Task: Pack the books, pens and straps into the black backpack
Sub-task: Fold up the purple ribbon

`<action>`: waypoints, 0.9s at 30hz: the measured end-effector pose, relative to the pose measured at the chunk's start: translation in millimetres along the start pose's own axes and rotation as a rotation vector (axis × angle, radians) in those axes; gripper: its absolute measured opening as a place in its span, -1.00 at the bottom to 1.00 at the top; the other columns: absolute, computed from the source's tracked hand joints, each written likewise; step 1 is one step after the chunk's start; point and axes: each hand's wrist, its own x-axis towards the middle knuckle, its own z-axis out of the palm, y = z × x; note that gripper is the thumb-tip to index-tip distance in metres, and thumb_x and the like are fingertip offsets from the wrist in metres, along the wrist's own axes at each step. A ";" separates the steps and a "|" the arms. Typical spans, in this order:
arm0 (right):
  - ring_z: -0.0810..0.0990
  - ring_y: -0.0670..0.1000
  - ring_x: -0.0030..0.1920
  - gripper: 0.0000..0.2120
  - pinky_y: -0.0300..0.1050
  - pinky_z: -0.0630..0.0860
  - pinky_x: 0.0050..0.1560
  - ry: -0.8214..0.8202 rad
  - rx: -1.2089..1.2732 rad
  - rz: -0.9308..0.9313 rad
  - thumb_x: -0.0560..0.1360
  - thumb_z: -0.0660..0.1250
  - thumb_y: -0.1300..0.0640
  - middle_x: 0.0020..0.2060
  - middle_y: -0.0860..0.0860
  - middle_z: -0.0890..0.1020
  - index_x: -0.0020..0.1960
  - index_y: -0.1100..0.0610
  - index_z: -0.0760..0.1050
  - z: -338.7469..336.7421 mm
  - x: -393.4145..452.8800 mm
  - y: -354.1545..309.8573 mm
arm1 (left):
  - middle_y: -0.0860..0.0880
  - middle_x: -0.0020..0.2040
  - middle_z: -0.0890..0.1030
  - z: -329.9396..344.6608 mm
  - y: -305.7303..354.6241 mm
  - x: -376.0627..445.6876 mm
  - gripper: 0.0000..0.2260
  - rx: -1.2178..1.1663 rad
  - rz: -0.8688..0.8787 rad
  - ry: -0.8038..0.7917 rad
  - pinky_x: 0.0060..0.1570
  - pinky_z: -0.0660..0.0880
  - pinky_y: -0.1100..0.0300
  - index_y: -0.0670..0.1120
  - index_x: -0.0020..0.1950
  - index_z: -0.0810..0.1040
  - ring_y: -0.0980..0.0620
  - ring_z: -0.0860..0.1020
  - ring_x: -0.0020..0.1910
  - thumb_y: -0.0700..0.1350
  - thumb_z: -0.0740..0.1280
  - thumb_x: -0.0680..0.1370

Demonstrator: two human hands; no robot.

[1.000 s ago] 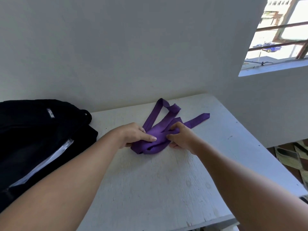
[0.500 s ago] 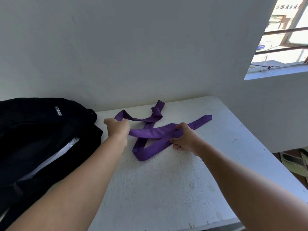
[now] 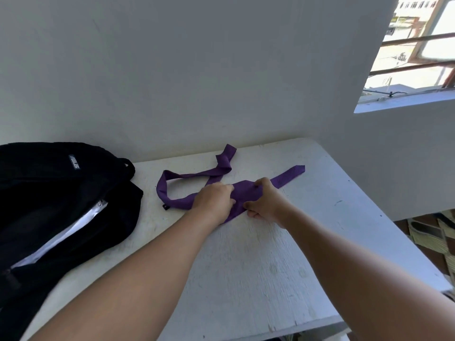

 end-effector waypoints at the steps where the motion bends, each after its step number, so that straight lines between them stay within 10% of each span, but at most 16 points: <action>1: 0.68 0.02 -0.26 -0.37 -0.20 0.65 -0.31 0.004 0.030 0.005 0.52 0.53 0.25 0.06 0.20 0.64 0.44 0.02 0.26 -0.5 -0.9 0.6 | -0.10 0.23 0.58 1.1 -0.7 0.2 -0.66 0.015 -0.007 0.036 0.15 0.50 0.00 -0.05 0.36 0.55 -0.16 0.54 0.23 0.06 0.32 0.64; 4: 0.69 0.03 -0.27 -0.38 -0.14 0.65 -0.30 0.126 0.179 0.008 0.59 0.48 0.07 0.05 0.17 0.65 0.51 -0.04 0.21 -8.5 -4.3 4.6 | -0.08 0.13 0.60 8.9 -1.4 -4.8 -0.71 0.015 -0.022 0.130 0.08 0.52 0.03 -0.05 0.27 0.62 -0.13 0.58 0.12 0.07 0.31 0.65; 8: 0.63 0.10 0.02 -0.55 -0.07 0.47 -0.05 0.425 -0.246 -0.110 0.69 0.28 -0.06 0.19 0.12 0.66 0.53 -0.01 0.32 -40.3 4.0 16.5 | -0.08 0.01 0.60 13.4 1.6 -5.8 -0.81 0.023 -0.027 0.178 -0.07 0.53 0.03 -0.08 0.12 0.65 -0.13 0.60 -0.03 -0.05 0.27 0.66; 15: 0.52 0.20 0.39 -0.40 0.04 0.49 0.16 0.305 -0.513 -0.003 0.70 0.15 -0.21 0.47 0.12 0.50 0.68 -0.12 0.11 -48.1 14.7 18.2 | -0.10 0.00 0.63 -0.8 4.2 -4.5 -0.81 -0.041 -0.113 0.164 -0.12 0.35 0.07 -0.13 0.10 0.50 -0.15 0.59 -0.02 -0.12 0.12 0.68; 22: 0.50 0.16 -0.03 -0.73 -0.01 0.37 -0.01 0.310 -0.511 -0.017 0.70 0.11 -0.17 0.10 0.12 0.49 0.16 -0.01 0.43 -36.0 13.2 16.6 | -0.06 -0.15 0.50 -39.1 -4.1 -4.8 -0.74 -0.769 -0.434 0.177 -0.08 0.43 0.00 -0.17 0.15 0.33 -0.14 0.52 -0.10 0.03 0.11 0.69; 27: 0.48 0.17 -0.09 -0.73 -0.01 0.42 -0.09 0.356 -0.510 -0.015 0.68 0.23 -0.05 0.20 0.18 0.42 0.30 0.06 0.31 -33.4 12.0 18.7 | -0.04 -0.10 0.66 -63.8 -7.2 -21.1 -0.69 -0.928 -0.266 0.132 -0.09 0.64 0.03 -0.02 0.15 0.50 -0.10 0.71 -0.17 0.16 0.42 0.57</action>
